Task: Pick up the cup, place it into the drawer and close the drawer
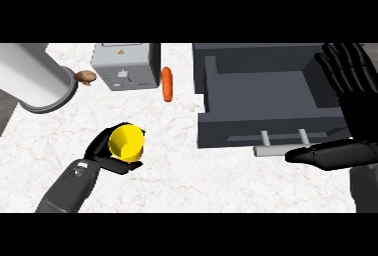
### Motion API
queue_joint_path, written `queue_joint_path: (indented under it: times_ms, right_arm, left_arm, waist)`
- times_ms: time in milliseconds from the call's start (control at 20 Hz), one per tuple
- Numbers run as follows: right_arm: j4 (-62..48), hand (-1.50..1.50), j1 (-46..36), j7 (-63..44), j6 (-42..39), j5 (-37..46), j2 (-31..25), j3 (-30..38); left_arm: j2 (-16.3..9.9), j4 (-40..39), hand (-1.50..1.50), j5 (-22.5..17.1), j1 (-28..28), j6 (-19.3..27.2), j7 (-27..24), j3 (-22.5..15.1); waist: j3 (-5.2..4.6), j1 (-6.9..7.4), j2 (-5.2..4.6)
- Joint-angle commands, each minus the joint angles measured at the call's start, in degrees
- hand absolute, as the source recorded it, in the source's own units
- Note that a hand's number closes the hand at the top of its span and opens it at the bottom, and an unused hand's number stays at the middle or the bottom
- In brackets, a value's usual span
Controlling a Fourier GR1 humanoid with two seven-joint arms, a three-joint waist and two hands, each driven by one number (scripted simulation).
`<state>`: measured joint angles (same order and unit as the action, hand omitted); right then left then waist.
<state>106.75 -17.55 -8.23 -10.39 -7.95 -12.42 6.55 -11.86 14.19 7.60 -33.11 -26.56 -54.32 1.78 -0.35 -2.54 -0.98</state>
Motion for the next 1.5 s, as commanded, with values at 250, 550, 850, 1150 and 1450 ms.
queue_joint_path:
  times_ms: [250, 550, 850, 1150, 1450]
  right_arm:
    - [-2.3, -1.50, -1.8, 0.5, 0.6, 0.1, 0.1, 0.9]
    - [-0.2, -1.50, 0.2, -0.4, 0.8, -0.1, -0.8, 2.2]
    - [-1.6, -1.50, 1.1, 2.0, -0.1, 0.2, -0.6, 2.2]
    - [2.2, -1.50, 5.4, 1.4, 0.4, 3.0, 0.3, 0.1]
    - [-4.2, -1.50, 2.6, 4.8, 0.2, 2.1, -0.2, 2.8]
  left_arm:
    - [2.8, 2.9, 1.50, -1.9, 0.3, 1.5, -14.9, 2.5]
    - [1.2, 4.6, 1.50, -13.9, 4.4, 20.5, -12.7, 17.3]
    - [4.2, 9.7, 1.50, -13.5, -2.3, 15.3, -9.5, 15.0]
    - [9.2, 19.3, 1.50, -11.9, -3.8, 19.7, -2.8, 10.4]
    - [10.1, 30.4, 1.50, -12.8, -13.7, 22.4, 16.3, 7.2]
  waist:
    - [0.08, 0.95, 0.08]
    - [0.16, 2.64, 0.81]
    - [0.33, 2.24, 0.90]
    - [0.38, 2.65, 1.26]
    - [0.44, 3.27, 1.31]
